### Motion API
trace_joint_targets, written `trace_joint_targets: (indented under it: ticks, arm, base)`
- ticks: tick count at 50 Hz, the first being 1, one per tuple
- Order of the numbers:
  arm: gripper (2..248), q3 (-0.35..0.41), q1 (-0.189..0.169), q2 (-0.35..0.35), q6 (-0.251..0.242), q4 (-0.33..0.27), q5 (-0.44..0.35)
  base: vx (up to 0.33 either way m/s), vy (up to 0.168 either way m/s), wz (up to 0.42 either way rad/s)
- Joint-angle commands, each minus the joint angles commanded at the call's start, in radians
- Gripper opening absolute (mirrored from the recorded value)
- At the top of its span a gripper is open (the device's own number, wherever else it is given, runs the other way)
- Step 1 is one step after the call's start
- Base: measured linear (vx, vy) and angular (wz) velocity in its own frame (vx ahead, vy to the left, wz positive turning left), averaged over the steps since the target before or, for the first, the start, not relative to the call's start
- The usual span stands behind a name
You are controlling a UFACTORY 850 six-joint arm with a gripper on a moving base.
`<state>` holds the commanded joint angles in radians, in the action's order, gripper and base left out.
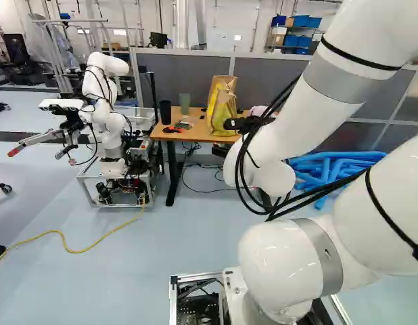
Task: Pick up the bag on the ground and place it on the table
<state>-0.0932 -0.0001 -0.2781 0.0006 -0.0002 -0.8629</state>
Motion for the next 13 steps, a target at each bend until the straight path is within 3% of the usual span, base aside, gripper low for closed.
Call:
trace_joint_targets:
  ticks: [13]
  arm:
    - [247,0.006,0.0,-0.001,-0.001,0.0,-0.01]
  base:
    - [0.0,0.0,0.0]
